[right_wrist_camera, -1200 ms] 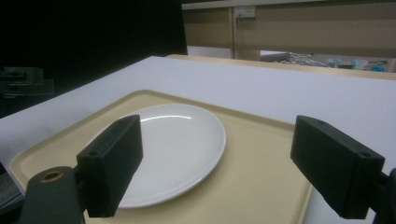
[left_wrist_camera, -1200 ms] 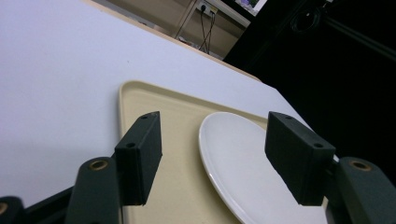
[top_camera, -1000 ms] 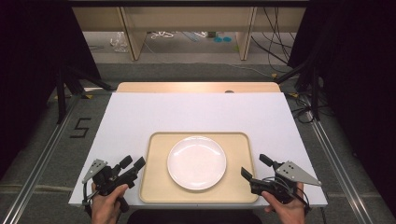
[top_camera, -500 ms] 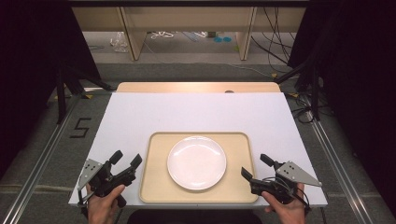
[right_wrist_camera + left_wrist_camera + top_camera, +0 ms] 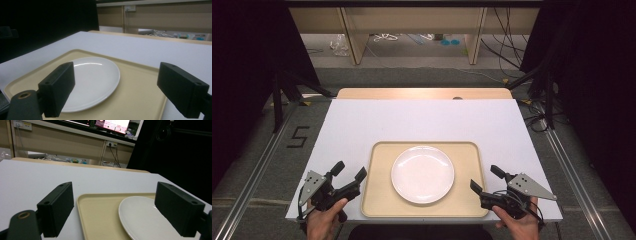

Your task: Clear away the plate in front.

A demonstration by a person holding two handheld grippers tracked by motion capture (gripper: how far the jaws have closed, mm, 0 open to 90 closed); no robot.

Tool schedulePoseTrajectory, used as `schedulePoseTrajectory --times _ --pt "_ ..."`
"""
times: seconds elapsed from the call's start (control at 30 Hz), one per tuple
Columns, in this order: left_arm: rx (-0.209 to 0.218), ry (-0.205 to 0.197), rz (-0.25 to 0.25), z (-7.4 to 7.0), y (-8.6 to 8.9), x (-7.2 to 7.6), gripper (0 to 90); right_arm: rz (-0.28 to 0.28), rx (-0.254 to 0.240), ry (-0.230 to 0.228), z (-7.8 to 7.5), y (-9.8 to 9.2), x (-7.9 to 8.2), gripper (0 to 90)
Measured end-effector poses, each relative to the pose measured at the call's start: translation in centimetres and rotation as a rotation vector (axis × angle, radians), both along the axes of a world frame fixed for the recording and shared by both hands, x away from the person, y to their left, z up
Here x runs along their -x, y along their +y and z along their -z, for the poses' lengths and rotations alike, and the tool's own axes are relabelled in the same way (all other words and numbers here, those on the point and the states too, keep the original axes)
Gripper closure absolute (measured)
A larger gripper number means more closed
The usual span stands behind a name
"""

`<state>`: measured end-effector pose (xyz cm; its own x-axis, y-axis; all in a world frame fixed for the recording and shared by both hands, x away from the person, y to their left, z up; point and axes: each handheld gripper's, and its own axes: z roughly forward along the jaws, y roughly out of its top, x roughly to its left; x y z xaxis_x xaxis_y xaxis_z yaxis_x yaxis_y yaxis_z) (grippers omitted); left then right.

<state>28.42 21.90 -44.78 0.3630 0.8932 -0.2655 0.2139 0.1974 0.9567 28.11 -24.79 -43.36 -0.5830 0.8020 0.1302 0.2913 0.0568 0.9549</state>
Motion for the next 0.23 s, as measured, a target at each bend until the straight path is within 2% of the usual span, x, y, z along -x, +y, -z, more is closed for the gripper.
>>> schedulePoseTrajectory --times 0.23 --pt "0.004 0.001 -0.004 0.01 0.03 -0.03 15.3 0.007 0.002 0.000 0.00 0.01 0.01 15.6"
